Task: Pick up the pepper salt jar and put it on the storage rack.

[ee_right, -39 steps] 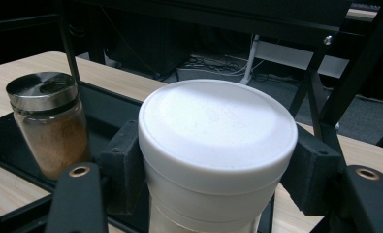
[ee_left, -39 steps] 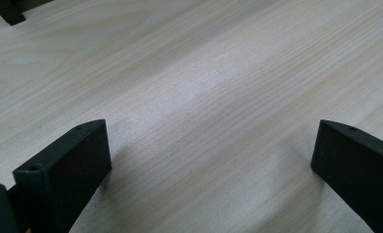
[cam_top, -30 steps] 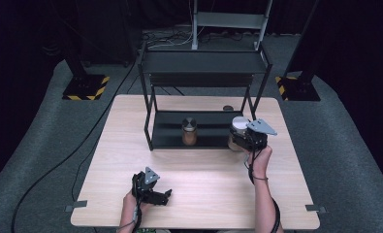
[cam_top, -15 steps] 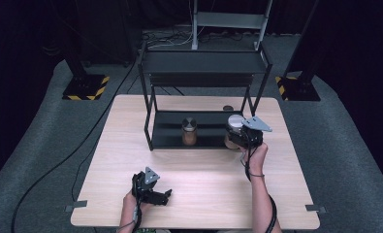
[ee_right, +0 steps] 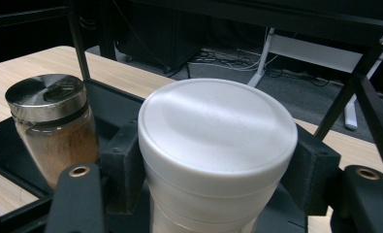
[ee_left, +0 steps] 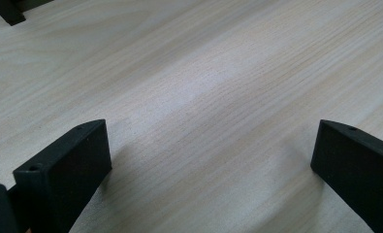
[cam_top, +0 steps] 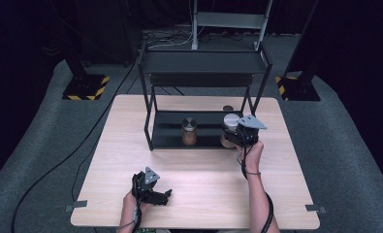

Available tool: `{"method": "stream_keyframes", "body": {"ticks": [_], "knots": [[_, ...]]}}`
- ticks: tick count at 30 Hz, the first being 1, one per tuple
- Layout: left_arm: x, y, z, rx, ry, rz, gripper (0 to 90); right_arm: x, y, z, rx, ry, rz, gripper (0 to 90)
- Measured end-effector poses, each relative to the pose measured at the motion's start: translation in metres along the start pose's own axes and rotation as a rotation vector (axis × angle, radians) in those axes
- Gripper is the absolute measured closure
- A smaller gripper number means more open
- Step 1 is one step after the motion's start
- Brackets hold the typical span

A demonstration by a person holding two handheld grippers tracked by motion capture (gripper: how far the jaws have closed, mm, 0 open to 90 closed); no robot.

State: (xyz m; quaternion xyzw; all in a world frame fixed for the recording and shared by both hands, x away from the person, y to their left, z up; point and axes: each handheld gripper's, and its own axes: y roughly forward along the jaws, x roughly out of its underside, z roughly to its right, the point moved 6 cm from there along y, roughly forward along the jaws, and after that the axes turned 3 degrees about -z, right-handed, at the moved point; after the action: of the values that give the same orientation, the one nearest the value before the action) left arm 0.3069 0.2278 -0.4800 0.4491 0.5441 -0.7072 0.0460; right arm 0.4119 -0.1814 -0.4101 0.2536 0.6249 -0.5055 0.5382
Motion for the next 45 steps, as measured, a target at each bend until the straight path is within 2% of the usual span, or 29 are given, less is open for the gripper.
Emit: {"method": "stream_keyframes", "body": {"ticks": [45], "knots": [[0.0, 0.0, 0.0, 0.0, 0.0, 0.0, 0.3, -0.011, 0.03, -0.022, -0.068, -0.017, -0.012, 32.9]]}}
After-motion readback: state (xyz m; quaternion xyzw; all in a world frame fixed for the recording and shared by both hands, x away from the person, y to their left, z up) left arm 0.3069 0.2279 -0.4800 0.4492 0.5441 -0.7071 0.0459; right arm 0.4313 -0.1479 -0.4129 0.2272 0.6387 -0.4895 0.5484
